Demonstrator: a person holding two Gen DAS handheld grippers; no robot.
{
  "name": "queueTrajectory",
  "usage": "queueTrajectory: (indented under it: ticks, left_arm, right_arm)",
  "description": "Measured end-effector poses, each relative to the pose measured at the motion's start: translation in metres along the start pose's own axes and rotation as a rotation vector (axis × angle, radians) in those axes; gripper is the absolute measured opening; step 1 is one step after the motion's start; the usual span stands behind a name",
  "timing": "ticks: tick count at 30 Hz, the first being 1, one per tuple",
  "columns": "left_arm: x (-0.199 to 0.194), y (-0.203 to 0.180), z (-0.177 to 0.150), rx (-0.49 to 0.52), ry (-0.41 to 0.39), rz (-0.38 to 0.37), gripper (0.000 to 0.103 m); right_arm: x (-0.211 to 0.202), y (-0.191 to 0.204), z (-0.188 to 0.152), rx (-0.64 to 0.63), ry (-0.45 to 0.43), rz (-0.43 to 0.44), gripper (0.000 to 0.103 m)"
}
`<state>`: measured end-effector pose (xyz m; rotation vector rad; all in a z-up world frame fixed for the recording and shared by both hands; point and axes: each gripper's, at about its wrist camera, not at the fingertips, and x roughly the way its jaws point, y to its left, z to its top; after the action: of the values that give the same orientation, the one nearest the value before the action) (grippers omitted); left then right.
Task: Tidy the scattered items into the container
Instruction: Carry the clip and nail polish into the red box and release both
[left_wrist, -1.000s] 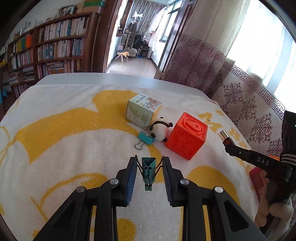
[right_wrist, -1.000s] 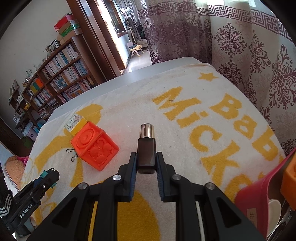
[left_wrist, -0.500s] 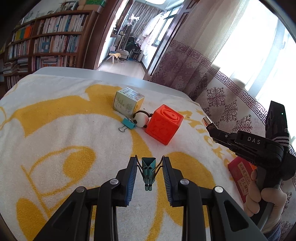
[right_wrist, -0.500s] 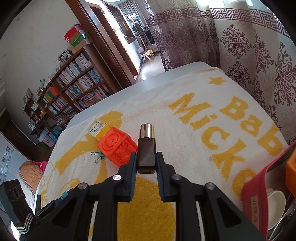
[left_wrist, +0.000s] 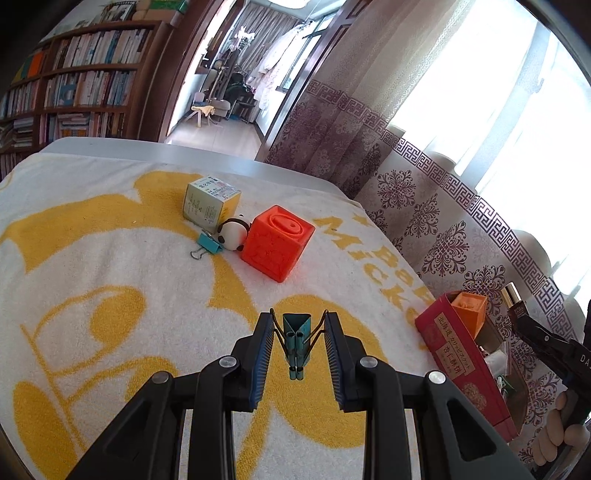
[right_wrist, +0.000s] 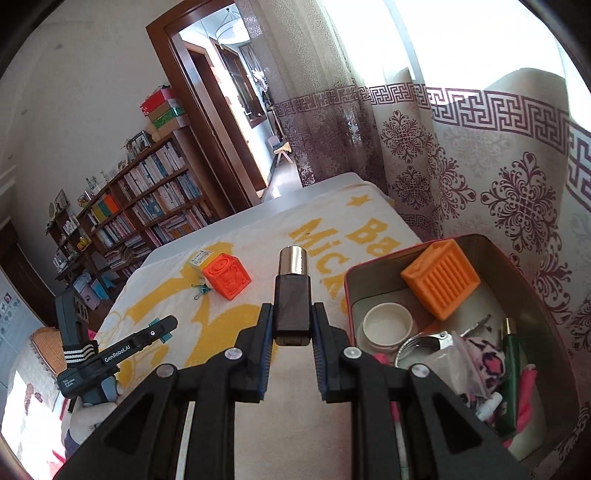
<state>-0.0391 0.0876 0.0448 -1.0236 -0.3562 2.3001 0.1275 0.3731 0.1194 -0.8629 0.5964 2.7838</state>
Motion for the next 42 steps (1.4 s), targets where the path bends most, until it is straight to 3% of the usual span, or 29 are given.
queueTrajectory:
  ticks: [6, 12, 20, 27, 29, 30, 31, 38, 40, 42]
  left_arm:
    - [0.006, -0.048, -0.012, 0.070, 0.031, -0.076, 0.030]
    - [0.015, -0.124, -0.026, 0.181, 0.091, -0.194, 0.030]
    - [0.015, -0.218, -0.051, 0.352, 0.143, -0.326, 0.030]
    - [0.033, -0.260, -0.078, 0.437, 0.236, -0.385, 0.031]
    - [0.036, -0.262, -0.082, 0.428, 0.262, -0.392, 0.047]
    - [0.035, -0.261, -0.083, 0.417, 0.254, -0.390, 0.069]
    - [0.032, -0.258, -0.082, 0.404, 0.234, -0.386, 0.078]
    - [0.024, -0.227, -0.063, 0.305, 0.189, -0.346, 0.079]
    - [0.026, -0.215, -0.061, 0.278, 0.182, -0.309, 0.088]
    - [0.027, -0.205, -0.060, 0.263, 0.169, -0.273, 0.088]
  right_arm:
    - [-0.049, -0.056, -0.016, 0.066, -0.056, -0.127, 0.022]
    - [-0.059, -0.086, -0.038, 0.075, -0.050, -0.238, 0.022]
    - [-0.056, -0.107, -0.053, 0.115, -0.024, -0.251, 0.022]
    - [-0.062, -0.110, -0.059, 0.119, -0.034, -0.248, 0.022]
    - [-0.064, -0.112, -0.059, 0.131, -0.040, -0.248, 0.023]
    - [-0.065, -0.113, -0.059, 0.133, -0.043, -0.249, 0.024]
    - [-0.066, -0.113, -0.058, 0.136, -0.047, -0.249, 0.024]
    - [-0.067, -0.114, -0.059, 0.165, -0.055, -0.249, 0.036]
    - [-0.066, -0.112, -0.059, 0.165, -0.055, -0.248, 0.041]
    - [-0.066, -0.108, -0.060, 0.162, -0.061, -0.248, 0.055]
